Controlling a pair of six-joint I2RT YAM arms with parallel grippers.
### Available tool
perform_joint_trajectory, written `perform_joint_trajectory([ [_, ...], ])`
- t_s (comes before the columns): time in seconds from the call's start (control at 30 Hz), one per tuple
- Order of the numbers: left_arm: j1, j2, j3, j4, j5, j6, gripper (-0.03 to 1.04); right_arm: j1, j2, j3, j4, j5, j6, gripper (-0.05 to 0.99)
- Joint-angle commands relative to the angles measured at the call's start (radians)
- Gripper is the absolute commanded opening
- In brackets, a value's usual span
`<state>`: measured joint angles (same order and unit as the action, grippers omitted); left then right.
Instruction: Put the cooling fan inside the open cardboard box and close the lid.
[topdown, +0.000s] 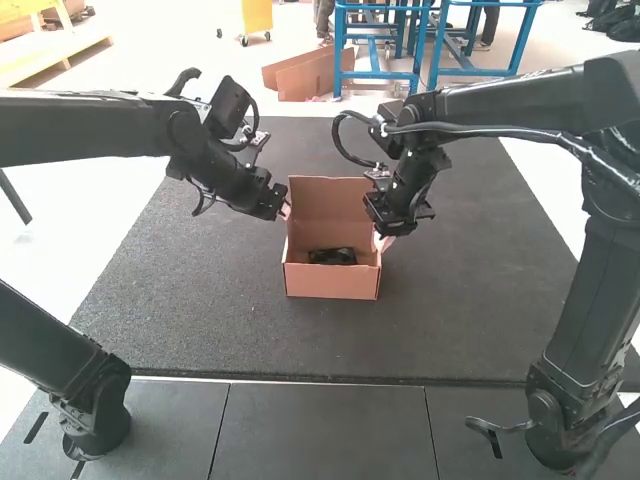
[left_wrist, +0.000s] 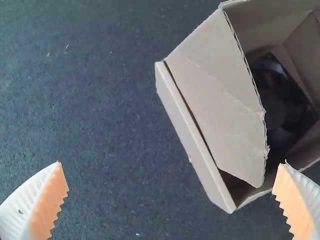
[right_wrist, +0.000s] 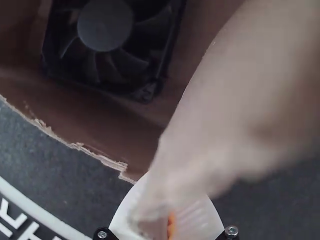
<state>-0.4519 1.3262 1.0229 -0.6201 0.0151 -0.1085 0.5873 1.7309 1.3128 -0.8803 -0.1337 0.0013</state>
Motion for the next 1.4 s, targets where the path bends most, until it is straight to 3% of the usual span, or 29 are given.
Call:
perform_joint_trajectory([
  [0.0,-0.005,-0.033,0.005,-0.02,-0.02,0.029,0.97,0.013,-0.025,0.002,0.003,0.031,-0.011,0.06],
  [0.23,0.007,-0.087,0.011,-0.033,-0.052,0.046,0.97,0.006,-0.025,0.069,-0.013,0.043,0.014,0.5],
  [0.33,0.015,-0.108,0.022,-0.029,-0.061,0.047,0.97,0.006,-0.027,0.105,-0.054,0.049,0.017,0.78],
  [0.43,0.022,-0.113,0.032,-0.024,-0.064,0.047,0.97,0.005,-0.025,0.124,-0.082,0.057,0.031,0.86],
  [0.67,0.053,-0.107,0.072,0.039,-0.083,0.047,0.97,0.005,-0.05,0.135,-0.135,0.114,0.034,0.9],
  [1.0,0.067,-0.021,0.151,0.157,-0.184,0.041,0.97,-0.027,-0.14,0.086,-0.088,0.135,0.039,0.9],
  [1.13,0.047,0.038,0.169,0.197,-0.198,0.038,0.97,-0.03,-0.186,0.08,-0.028,0.129,0.035,0.9],
  [1.37,-0.033,0.137,0.207,0.243,-0.198,0.032,0.97,-0.034,-0.261,0.04,0.129,0.134,0.032,0.9],
])
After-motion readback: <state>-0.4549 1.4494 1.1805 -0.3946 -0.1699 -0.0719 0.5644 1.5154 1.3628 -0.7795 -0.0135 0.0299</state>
